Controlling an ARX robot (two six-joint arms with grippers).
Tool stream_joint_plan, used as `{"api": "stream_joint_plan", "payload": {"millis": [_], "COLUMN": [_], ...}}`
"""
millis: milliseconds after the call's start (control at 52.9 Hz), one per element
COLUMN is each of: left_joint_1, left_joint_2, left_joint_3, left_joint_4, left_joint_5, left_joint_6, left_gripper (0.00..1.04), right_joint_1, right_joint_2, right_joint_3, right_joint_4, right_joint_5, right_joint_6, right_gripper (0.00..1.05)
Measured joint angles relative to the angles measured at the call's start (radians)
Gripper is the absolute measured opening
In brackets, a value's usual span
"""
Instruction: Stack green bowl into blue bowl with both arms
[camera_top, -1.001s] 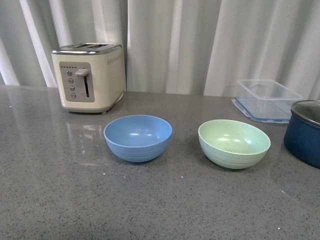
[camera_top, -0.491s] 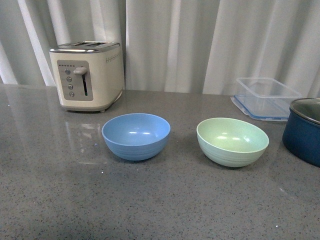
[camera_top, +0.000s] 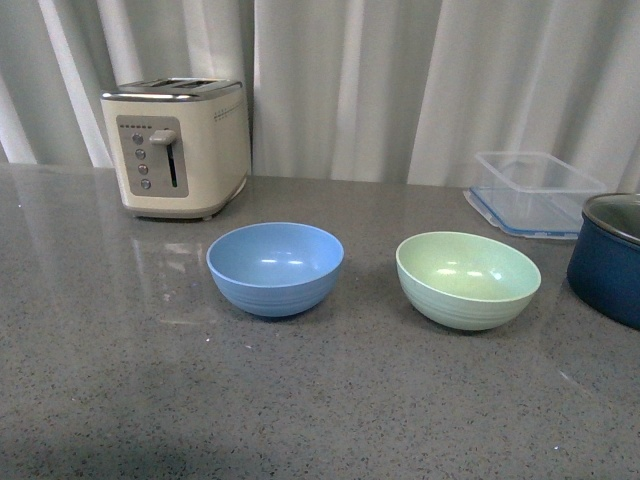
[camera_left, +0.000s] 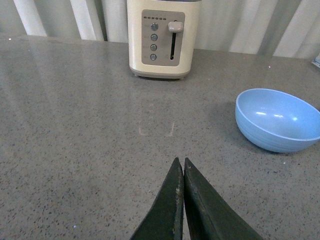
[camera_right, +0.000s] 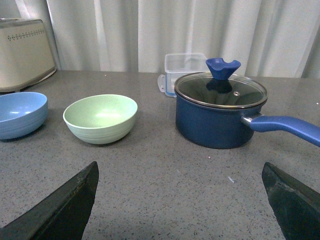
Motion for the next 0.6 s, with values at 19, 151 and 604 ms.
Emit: {"api": "stream_joint_plan", "payload": {"millis": [19,151,604], "left_joint_1": [0.0,0.0,0.0], "left_joint_2": [-0.01,-0.074,-0.27], "left_joint_3": [-0.01,-0.058,-0.149], "left_joint_4": [0.0,-0.013,-0.119], "left_joint_5": [0.0,0.0,0.001], "left_joint_6": [0.0,0.0,0.0], "left_gripper": [0.04,0.04,0.04], "right_joint_1": [0.0,0.0,0.0], "right_joint_2": [0.0,0.0,0.0], "right_joint_3": [0.0,0.0,0.0], "right_joint_4": [0.0,0.0,0.0], "right_joint_5": [0.0,0.0,0.0], "right_joint_6": [0.0,0.0,0.0], "right_gripper": [0.95,0.95,0.95]}}
